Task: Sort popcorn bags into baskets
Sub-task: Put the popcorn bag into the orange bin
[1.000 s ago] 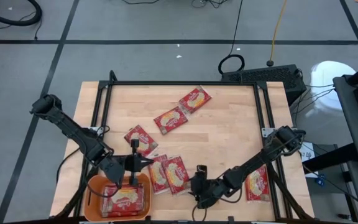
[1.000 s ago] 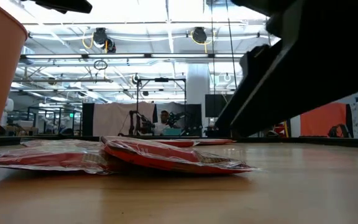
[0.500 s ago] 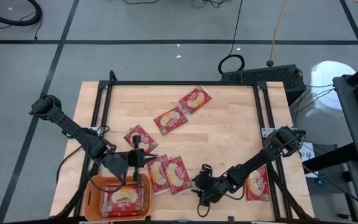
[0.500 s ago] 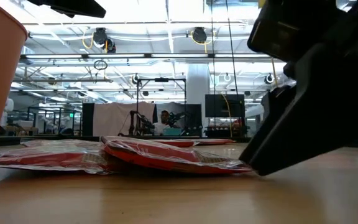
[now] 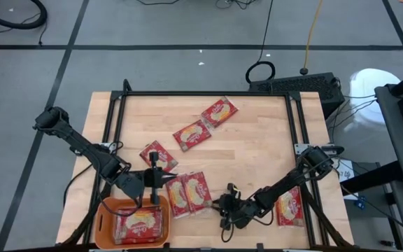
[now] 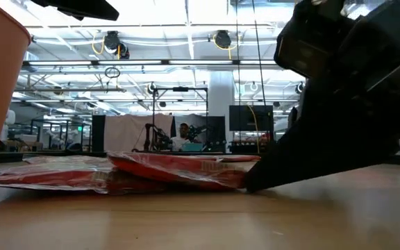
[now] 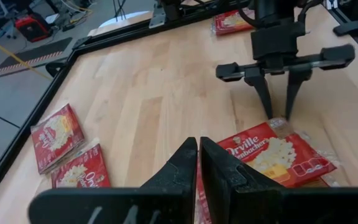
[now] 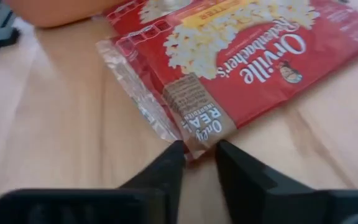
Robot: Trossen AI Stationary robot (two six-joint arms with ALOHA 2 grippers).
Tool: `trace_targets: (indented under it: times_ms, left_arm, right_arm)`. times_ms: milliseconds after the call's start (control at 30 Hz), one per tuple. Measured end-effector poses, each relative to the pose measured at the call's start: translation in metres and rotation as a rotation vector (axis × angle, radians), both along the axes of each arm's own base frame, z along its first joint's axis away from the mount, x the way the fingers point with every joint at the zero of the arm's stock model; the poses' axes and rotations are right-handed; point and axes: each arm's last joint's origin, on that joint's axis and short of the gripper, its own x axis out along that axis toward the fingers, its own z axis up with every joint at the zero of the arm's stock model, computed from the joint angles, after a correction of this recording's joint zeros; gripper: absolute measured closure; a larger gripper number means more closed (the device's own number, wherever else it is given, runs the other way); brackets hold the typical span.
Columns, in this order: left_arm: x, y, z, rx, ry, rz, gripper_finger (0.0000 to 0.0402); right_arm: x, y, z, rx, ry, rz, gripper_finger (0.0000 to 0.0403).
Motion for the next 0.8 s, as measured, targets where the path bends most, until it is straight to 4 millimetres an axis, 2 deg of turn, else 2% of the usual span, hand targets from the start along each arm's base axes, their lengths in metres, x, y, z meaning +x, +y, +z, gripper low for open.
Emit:
trace_targets:
  times_ms: [167, 367, 567, 667, 800]
  left_arm:
    - [0.001, 0.001, 0.000, -0.037, -0.005, 0.022, 0.0376]
    - [0.003, 0.003, -0.002, -0.080, 0.007, 0.023, 0.0375]
    - [0.010, 0.000, -0.014, -0.063, 0.052, 0.016, 0.0370]
    - [0.016, -0.001, -0.023, -0.054, 0.082, 0.023, 0.0343]
    - [0.024, -0.003, -0.033, -0.050, 0.091, 0.031, 0.0280]
  right_arm:
    - [0.006, -0.008, 0.001, -0.010, -0.033, -0.049, 0.0393]
    - [0.019, -0.017, 0.010, 0.004, -0.145, -0.088, 0.0397]
    - [0.036, -0.029, 0.026, -0.008, -0.292, -0.083, 0.0402]
    - [0.043, -0.039, 0.030, -0.015, -0.327, -0.103, 0.0402]
    - [0.050, -0.052, 0.034, 0.001, -0.368, -0.143, 0.0402]
